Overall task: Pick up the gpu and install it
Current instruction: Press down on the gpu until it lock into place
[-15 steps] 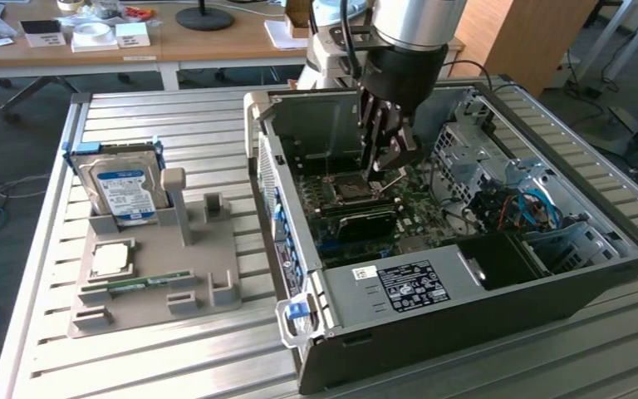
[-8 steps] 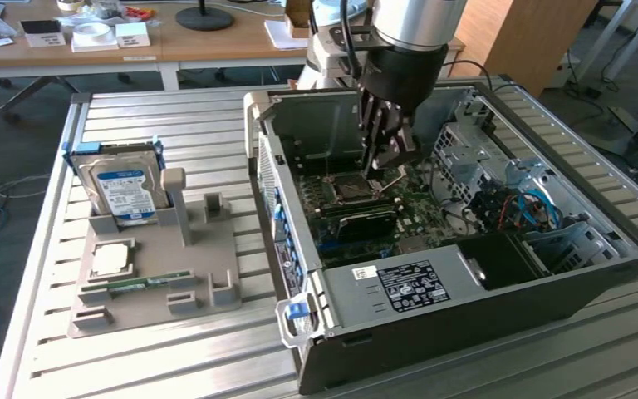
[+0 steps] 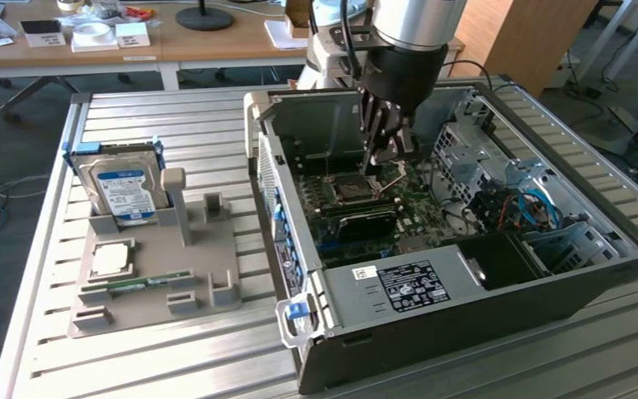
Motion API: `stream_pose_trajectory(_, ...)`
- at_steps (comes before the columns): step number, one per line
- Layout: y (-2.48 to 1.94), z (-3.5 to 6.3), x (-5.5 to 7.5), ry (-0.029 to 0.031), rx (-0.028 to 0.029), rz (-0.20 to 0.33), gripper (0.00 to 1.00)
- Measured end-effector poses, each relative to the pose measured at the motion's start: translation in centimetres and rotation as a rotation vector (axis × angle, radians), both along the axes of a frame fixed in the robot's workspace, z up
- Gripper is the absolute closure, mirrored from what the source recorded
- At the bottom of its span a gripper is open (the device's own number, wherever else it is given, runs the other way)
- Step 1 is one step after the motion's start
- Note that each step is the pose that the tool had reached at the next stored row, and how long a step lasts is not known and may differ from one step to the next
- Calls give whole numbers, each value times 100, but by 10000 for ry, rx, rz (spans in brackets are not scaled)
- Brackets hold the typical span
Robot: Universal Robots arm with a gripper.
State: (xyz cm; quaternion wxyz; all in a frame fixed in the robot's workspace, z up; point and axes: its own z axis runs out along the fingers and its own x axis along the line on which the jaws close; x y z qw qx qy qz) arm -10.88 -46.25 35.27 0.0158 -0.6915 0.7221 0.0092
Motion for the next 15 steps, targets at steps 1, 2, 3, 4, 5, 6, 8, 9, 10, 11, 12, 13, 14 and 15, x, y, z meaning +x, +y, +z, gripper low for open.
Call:
stream_pose_trajectory(1,0,0,0,-1,1,0,89)
stream_pose_trajectory(2,0,0,0,0,0,0,89)
stream_pose_trajectory(3,0,0,0,0,0,0,89)
stream_pose_trajectory(4,0,0,0,0,0,0,89)
stream_pose_trajectory(5,0,0,0,0,0,0,89)
stream_pose_trajectory(6,0,0,0,0,0,0,89)
stream_pose_trajectory(8,0,-7,0,-1,0,0,89)
stream_pose_trajectory(9,0,-14,0,0,0,0,89)
stream_pose_trajectory(10,0,-18,0,0,0,0,89)
stream_pose_trajectory(11,0,-19,0,1,-2,0,89)
stream_pose_trajectory(12,0,-19,0,1,-1,0,89)
stream_pose_trajectory(13,0,-19,0,1,-2,0,89)
stream_pose_trajectory(14,0,-20,0,1,-1,0,89)
stream_pose_trajectory(15,0,-20,0,0,-1,0,89)
